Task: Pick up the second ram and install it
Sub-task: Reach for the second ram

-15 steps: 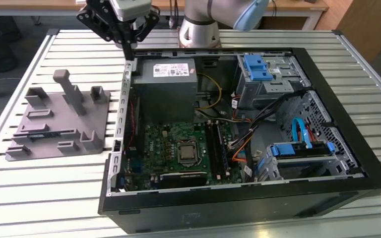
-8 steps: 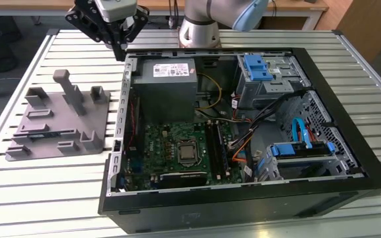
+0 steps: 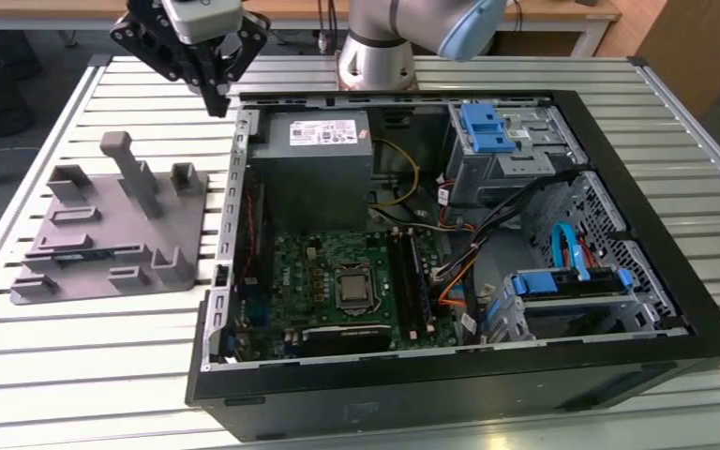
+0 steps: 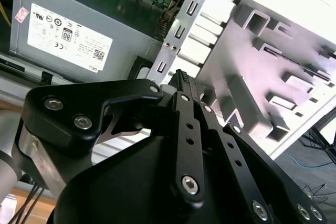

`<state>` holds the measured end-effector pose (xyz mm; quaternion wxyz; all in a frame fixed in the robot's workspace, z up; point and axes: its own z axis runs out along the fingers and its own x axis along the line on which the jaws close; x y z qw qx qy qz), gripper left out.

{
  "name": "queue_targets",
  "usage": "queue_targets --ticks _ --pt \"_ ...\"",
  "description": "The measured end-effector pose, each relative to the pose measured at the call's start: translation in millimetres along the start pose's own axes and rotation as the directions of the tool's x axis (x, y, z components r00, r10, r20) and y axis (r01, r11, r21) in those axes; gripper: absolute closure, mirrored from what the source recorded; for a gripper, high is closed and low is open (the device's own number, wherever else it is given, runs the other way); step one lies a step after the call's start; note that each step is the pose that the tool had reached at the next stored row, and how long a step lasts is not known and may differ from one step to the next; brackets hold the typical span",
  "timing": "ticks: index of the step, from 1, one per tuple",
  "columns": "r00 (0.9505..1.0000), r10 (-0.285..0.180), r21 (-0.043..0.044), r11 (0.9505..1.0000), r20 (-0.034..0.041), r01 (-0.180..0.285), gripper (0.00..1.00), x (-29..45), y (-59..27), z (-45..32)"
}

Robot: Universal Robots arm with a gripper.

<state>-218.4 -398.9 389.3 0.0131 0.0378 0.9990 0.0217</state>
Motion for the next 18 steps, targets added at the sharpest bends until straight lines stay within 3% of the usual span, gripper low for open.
queue_targets --ticks 18 --pt "1.0 0.0 0.0 1.0 0.0 0.0 0.9 28.4 -2.3 3.3"
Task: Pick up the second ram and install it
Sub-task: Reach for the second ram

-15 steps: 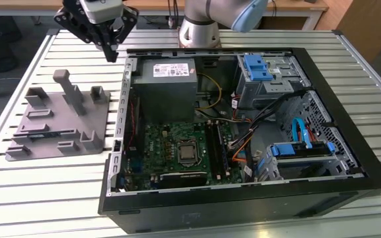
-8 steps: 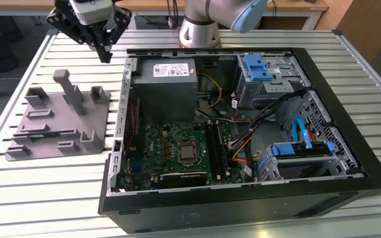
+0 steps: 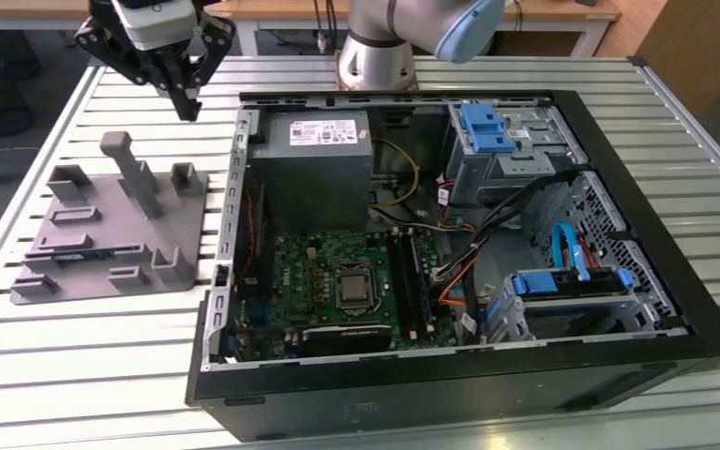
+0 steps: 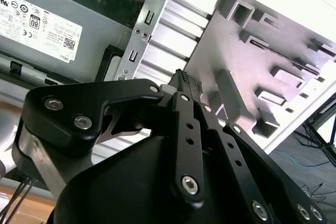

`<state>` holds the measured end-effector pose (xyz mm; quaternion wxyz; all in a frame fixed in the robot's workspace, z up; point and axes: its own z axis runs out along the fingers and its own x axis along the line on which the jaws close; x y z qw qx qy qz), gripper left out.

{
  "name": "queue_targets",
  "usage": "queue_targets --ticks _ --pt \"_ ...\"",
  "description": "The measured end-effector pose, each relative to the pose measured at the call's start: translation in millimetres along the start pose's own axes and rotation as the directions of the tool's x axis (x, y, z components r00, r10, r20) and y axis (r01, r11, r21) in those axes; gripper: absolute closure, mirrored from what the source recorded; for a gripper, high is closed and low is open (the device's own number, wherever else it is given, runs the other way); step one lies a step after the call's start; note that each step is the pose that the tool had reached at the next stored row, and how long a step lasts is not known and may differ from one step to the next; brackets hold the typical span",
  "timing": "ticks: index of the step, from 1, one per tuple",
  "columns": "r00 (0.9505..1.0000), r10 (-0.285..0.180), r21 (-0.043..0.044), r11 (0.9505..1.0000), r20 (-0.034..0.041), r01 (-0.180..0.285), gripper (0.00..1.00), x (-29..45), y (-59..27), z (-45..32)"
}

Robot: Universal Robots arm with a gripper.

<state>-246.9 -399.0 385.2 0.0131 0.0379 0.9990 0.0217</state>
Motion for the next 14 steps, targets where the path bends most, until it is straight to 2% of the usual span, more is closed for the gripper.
queue_targets --ticks 7,14 --pt "1.0 0.0 0.0001 1.0 -0.0001 0.0 0.9 8.4 -0.7 1.9" --pt "1.0 0.0 0.0 1.0 0.0 0.0 0.9 20.6 -1.7 3.7"
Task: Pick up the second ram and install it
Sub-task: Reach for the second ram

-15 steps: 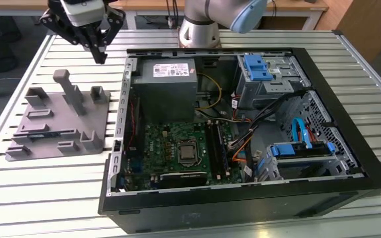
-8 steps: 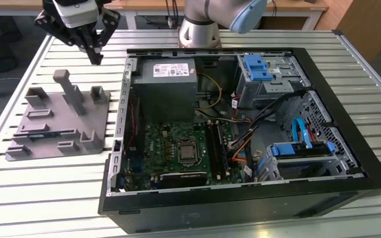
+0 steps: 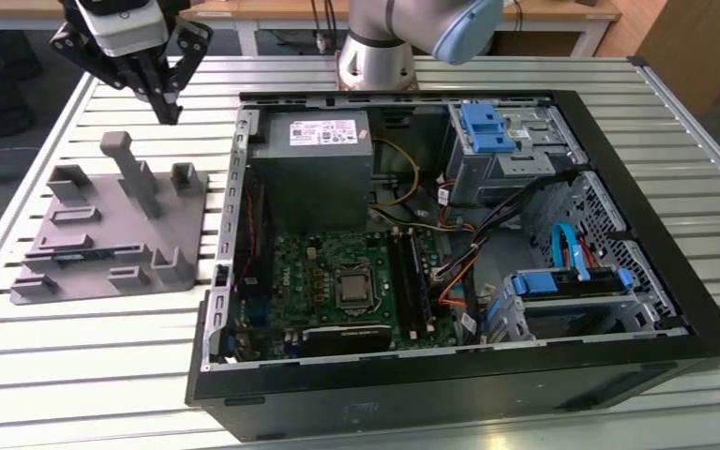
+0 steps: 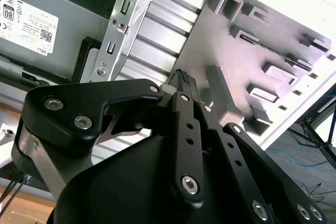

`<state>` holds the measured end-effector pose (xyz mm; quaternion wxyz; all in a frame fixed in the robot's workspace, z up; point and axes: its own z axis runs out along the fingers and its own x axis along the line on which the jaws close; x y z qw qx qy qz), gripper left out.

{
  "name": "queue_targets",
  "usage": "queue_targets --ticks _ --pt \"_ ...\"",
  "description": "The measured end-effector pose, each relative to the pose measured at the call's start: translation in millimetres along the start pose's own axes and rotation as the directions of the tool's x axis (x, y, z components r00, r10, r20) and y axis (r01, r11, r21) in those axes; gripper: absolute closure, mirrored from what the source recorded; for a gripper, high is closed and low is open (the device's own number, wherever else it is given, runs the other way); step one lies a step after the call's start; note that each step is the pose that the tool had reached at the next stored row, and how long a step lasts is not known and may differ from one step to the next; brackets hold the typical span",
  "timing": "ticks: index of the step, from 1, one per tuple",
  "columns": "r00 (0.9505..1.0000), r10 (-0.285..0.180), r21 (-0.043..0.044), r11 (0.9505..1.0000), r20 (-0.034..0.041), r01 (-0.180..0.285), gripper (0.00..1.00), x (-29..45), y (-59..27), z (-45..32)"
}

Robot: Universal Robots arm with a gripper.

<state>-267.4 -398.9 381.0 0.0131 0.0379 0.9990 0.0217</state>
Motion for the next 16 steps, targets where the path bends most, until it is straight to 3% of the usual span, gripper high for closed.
queue_targets --ticks 16 --pt "1.0 0.0 -0.0001 1.0 0.0 0.0 0.9 16.9 -1.5 3.4"
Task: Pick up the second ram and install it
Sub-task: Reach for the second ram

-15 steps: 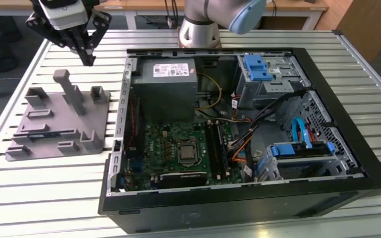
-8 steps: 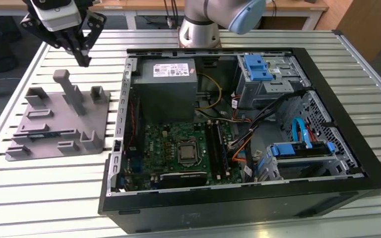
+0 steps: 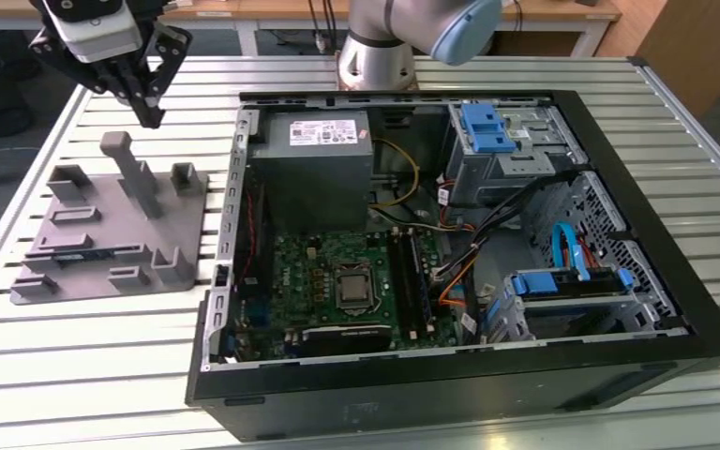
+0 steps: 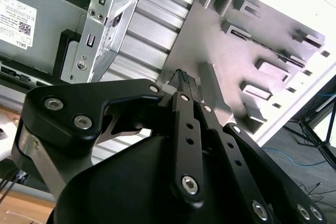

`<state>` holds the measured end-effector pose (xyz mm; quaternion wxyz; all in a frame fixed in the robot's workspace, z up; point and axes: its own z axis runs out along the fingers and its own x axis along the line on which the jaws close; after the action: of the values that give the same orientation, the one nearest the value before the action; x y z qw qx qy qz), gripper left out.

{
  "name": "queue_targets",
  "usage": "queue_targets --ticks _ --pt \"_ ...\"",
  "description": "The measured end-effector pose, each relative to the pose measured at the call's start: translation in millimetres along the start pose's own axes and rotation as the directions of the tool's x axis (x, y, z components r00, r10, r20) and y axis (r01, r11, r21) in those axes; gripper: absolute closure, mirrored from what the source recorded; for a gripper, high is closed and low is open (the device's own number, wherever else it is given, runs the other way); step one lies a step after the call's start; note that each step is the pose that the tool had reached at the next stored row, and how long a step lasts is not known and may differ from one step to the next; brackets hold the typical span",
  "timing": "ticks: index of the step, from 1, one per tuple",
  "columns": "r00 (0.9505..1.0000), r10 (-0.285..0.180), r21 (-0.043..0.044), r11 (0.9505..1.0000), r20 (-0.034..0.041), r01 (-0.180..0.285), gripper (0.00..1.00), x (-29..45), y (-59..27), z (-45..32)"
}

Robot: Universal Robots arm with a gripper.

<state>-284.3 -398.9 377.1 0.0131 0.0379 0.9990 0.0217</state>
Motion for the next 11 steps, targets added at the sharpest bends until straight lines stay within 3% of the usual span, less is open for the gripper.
queue_targets --ticks 11 --pt "1.0 0.0 0.0002 1.0 -0.0002 0.0 0.9 6.7 -0.7 3.5"
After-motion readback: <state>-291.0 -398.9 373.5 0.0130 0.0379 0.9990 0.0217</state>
